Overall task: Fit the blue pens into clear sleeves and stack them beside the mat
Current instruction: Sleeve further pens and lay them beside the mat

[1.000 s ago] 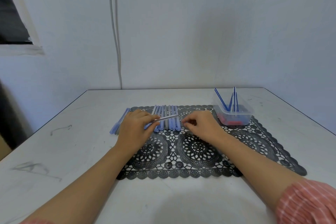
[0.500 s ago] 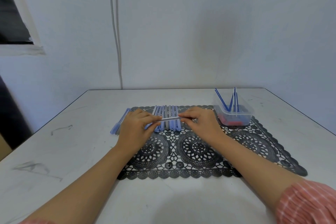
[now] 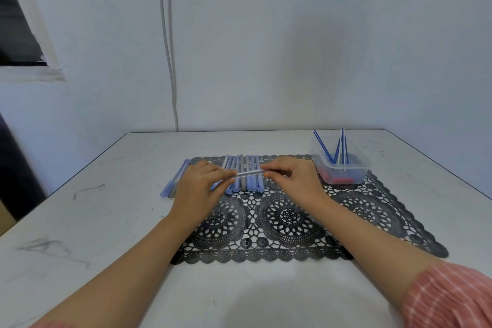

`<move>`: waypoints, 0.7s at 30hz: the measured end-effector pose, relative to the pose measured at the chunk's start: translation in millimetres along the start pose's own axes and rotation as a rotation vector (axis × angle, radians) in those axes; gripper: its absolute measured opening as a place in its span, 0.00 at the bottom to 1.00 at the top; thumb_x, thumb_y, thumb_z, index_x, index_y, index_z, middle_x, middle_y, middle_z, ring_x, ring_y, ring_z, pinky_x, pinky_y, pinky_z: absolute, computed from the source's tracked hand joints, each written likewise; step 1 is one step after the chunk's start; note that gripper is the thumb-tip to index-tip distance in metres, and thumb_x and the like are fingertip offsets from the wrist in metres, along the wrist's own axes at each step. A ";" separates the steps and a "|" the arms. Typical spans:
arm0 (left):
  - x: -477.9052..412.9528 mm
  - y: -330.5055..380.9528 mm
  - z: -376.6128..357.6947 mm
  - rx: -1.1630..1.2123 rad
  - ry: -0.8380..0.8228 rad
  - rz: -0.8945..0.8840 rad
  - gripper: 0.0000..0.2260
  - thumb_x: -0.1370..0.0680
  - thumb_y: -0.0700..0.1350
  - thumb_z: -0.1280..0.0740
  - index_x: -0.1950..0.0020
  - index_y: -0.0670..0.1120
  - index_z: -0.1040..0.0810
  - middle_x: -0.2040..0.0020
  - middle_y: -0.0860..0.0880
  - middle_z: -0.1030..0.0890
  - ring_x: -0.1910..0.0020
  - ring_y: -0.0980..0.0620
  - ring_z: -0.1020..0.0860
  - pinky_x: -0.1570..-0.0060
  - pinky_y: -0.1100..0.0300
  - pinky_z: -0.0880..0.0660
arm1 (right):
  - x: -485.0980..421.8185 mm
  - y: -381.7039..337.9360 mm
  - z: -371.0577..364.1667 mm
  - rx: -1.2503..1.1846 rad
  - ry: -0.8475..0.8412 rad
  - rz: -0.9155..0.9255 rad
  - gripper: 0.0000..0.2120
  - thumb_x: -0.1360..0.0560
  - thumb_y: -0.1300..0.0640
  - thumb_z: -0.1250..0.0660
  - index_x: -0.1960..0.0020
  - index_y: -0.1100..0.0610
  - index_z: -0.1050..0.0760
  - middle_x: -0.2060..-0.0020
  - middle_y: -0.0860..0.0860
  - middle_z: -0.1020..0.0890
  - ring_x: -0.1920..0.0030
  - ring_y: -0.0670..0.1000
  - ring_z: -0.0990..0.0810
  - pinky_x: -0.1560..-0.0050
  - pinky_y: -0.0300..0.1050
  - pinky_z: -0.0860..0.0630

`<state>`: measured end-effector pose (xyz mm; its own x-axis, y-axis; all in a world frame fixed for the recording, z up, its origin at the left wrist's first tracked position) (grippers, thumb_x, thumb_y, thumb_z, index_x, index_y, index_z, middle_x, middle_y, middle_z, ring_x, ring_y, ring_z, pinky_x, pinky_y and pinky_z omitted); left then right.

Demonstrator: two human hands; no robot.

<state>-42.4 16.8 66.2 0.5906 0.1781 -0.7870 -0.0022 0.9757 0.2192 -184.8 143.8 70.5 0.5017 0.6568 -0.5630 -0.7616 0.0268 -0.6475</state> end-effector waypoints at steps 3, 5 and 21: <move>0.2 -0.8 -0.2 0.031 0.004 0.001 0.14 0.26 0.53 0.36 0.50 0.48 0.16 0.59 0.53 0.18 0.59 0.61 0.29 0.57 0.62 0.31 | 0.5 2.2 -0.5 -0.029 0.002 -0.023 0.09 0.29 0.64 0.29 0.49 0.58 0.18 0.61 0.45 0.18 0.61 0.34 0.23 0.57 0.28 0.27; 0.2 0.0 0.0 0.043 0.004 -0.006 0.14 0.26 0.53 0.36 0.49 0.48 0.16 0.59 0.54 0.18 0.59 0.62 0.30 0.57 0.63 0.31 | 0.8 2.7 -0.5 -0.040 0.004 -0.032 0.09 0.29 0.64 0.29 0.49 0.58 0.18 0.61 0.45 0.18 0.61 0.34 0.23 0.57 0.28 0.27; -0.4 4.4 3.1 0.072 0.020 -0.015 0.14 0.26 0.52 0.36 0.49 0.46 0.16 0.59 0.53 0.18 0.59 0.59 0.28 0.57 0.61 0.28 | 4.1 3.8 -8.1 -0.185 -0.105 -0.116 0.10 0.24 0.62 0.35 0.45 0.53 0.24 0.64 0.48 0.17 0.66 0.39 0.20 0.61 0.33 0.23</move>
<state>-40.1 20.6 69.3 0.5737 0.1671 -0.8018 0.0645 0.9667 0.2476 -182.3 140.5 61.5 0.5287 0.7327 -0.4285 -0.6084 -0.0250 -0.7933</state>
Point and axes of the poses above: each hand's wrist, its own x-axis away from the middle knuckle, its own z-axis out of the back of the hand, y = z × x, the point moved 7 cm from there along -x, towards the middle knuckle
